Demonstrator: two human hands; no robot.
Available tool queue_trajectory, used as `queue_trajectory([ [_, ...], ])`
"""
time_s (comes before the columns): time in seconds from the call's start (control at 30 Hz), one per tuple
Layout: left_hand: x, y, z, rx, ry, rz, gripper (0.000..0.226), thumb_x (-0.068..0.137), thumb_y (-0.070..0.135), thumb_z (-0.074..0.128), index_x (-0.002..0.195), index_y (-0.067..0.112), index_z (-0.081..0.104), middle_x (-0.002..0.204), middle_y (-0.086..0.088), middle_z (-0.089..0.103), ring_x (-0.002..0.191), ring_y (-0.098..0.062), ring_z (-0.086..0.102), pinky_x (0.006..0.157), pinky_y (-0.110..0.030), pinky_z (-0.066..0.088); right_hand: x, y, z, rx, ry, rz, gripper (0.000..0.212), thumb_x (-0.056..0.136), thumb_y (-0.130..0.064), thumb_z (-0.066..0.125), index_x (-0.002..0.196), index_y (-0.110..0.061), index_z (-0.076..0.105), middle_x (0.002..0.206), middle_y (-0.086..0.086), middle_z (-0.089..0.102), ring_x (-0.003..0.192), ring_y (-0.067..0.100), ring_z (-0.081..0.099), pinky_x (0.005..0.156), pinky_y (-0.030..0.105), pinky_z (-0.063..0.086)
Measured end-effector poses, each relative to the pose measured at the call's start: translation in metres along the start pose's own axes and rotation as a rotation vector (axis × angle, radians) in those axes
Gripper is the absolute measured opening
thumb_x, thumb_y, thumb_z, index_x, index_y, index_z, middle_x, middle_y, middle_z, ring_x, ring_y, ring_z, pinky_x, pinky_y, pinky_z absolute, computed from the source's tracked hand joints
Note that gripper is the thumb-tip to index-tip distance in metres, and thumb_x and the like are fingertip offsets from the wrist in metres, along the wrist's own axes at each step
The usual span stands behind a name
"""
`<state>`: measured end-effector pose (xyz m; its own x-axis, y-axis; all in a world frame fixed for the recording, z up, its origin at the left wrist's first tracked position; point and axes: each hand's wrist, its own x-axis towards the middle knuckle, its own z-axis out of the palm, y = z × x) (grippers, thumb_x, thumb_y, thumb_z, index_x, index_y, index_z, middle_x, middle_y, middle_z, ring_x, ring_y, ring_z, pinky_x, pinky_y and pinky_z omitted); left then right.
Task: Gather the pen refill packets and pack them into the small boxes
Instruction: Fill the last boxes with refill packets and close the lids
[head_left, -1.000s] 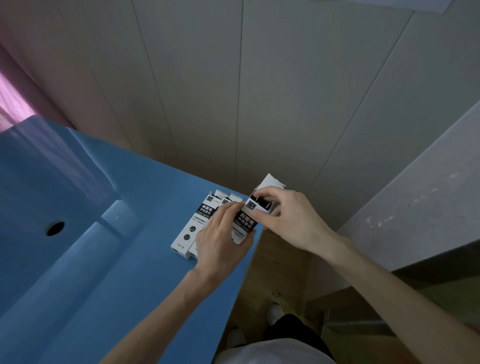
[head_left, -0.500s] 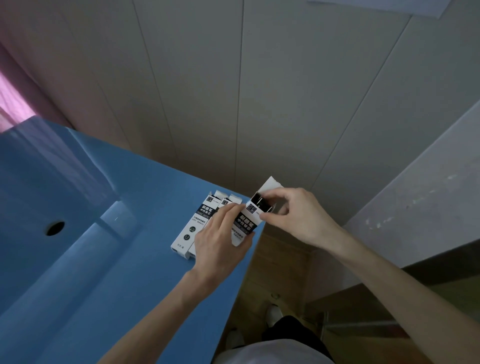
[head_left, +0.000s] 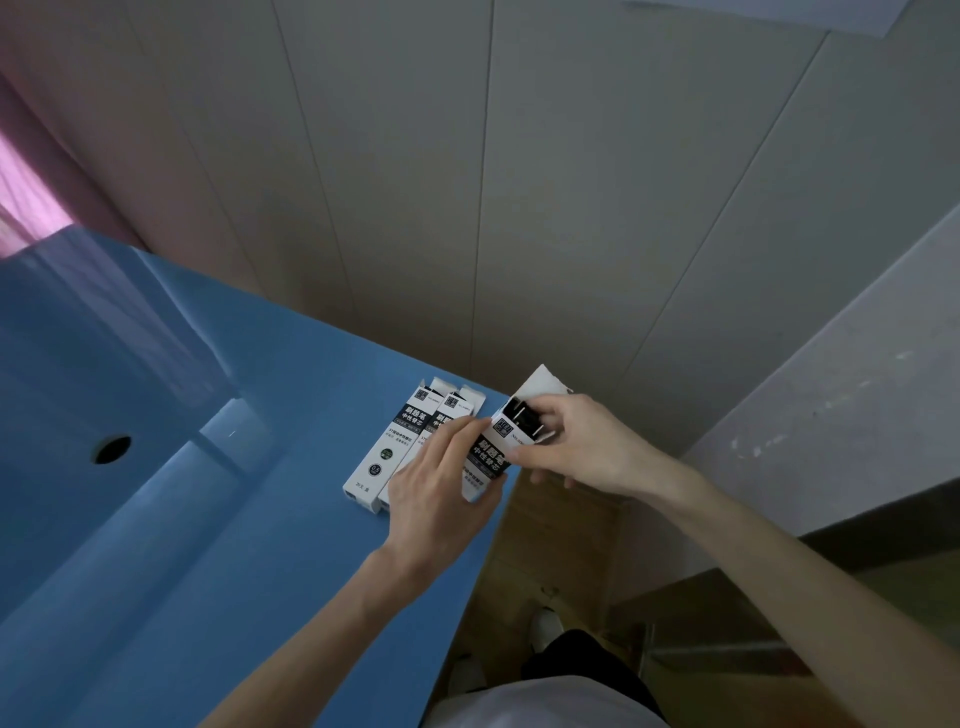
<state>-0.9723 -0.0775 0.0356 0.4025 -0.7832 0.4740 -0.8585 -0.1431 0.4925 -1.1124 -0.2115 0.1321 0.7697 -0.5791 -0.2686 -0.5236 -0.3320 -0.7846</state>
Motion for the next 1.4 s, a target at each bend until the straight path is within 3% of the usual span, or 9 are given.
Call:
queue_trajectory([
  [0.1,0.001,-0.001,-0.001,0.005,-0.004,-0.034,0.068,0.074,0.038,0.088,0.134,0.023,0.058,0.128,0.005,0.065,0.107,-0.015,0.066,0.067,-0.026,0.05,-0.002,-0.001,-0.001,-0.051,0.18,-0.021,0.051,0.091,-0.028,0.077,0.138,-0.022,0.058,0.123,-0.013,0.067,0.072,0.008,0.074,0.055,0.015,0.051],
  [0.2,0.001,-0.003,-0.001,0.008,-0.005,-0.036,0.069,0.074,0.036,0.088,0.134,0.022,0.058,0.129,0.005,0.065,0.11,-0.016,0.066,0.07,-0.026,0.049,-0.008,-0.005,-0.005,-0.021,0.329,-0.1,0.04,0.091,-0.024,0.078,0.129,-0.022,0.064,0.11,-0.014,0.07,0.072,0.008,0.072,0.067,0.026,0.06],
  [0.6,0.002,0.001,-0.002,0.01,0.008,-0.005,0.071,0.074,0.036,0.09,0.134,0.024,0.055,0.129,0.003,0.065,0.109,-0.017,0.066,0.068,-0.027,0.05,-0.009,-0.004,0.001,-0.154,0.385,-0.124,0.03,0.094,-0.029,0.073,0.124,-0.024,0.069,0.116,-0.013,0.062,0.078,0.003,0.067,0.074,0.02,0.057],
  [0.7,0.001,0.002,-0.002,0.012,0.014,0.021,0.073,0.073,0.036,0.09,0.134,0.025,0.052,0.128,0.003,0.066,0.108,-0.016,0.066,0.066,-0.026,0.05,-0.004,-0.002,-0.004,-0.147,0.334,-0.096,0.027,0.092,-0.028,0.075,0.119,-0.026,0.072,0.101,-0.015,0.07,0.072,0.006,0.069,0.075,0.037,0.061],
  [0.8,0.0,0.0,-0.003,0.008,0.019,0.041,0.072,0.073,0.035,0.09,0.134,0.025,0.052,0.127,0.004,0.066,0.108,-0.015,0.065,0.065,-0.028,0.053,-0.004,-0.001,-0.005,-0.188,0.292,-0.098,0.015,0.091,-0.027,0.077,0.105,-0.031,0.076,0.087,-0.018,0.072,0.064,0.006,0.069,0.069,0.036,0.062],
  [0.9,-0.004,-0.002,-0.002,0.004,0.005,0.058,0.072,0.074,0.035,0.089,0.135,0.025,0.052,0.129,0.004,0.065,0.11,-0.014,0.065,0.065,-0.031,0.057,-0.004,-0.001,-0.006,-0.237,0.229,-0.092,0.012,0.092,-0.026,0.077,0.103,-0.028,0.078,0.092,-0.016,0.075,0.062,-0.005,0.067,0.069,0.03,0.061],
  [1.0,-0.008,-0.005,-0.001,-0.007,-0.018,0.071,0.071,0.076,0.034,0.088,0.136,0.025,0.052,0.131,0.003,0.065,0.114,-0.015,0.065,0.067,-0.032,0.059,-0.003,-0.002,-0.007,-0.162,0.134,-0.066,0.012,0.093,-0.021,0.076,0.104,-0.021,0.079,0.096,-0.009,0.078,0.057,0.009,0.071,0.061,0.028,0.061],
  [1.1,-0.012,-0.004,-0.001,-0.018,-0.022,0.083,0.07,0.077,0.035,0.088,0.136,0.024,0.052,0.132,0.003,0.065,0.116,-0.014,0.064,0.07,-0.032,0.06,-0.002,0.001,-0.007,-0.045,0.031,-0.013,0.012,0.096,-0.016,0.071,0.105,-0.02,0.079,0.095,-0.01,0.079,0.062,0.015,0.074,0.045,0.014,0.046],
  [1.4,-0.014,-0.005,-0.001,-0.03,-0.039,0.056,0.072,0.075,0.032,0.089,0.134,0.025,0.05,0.13,0.004,0.065,0.114,-0.013,0.064,0.063,-0.033,0.06,0.007,0.011,0.006,0.105,-0.194,0.06,0.023,0.107,-0.015,0.053,0.111,-0.008,0.074,0.123,-0.009,0.072,0.074,0.023,0.078,0.042,0.018,0.044],
])
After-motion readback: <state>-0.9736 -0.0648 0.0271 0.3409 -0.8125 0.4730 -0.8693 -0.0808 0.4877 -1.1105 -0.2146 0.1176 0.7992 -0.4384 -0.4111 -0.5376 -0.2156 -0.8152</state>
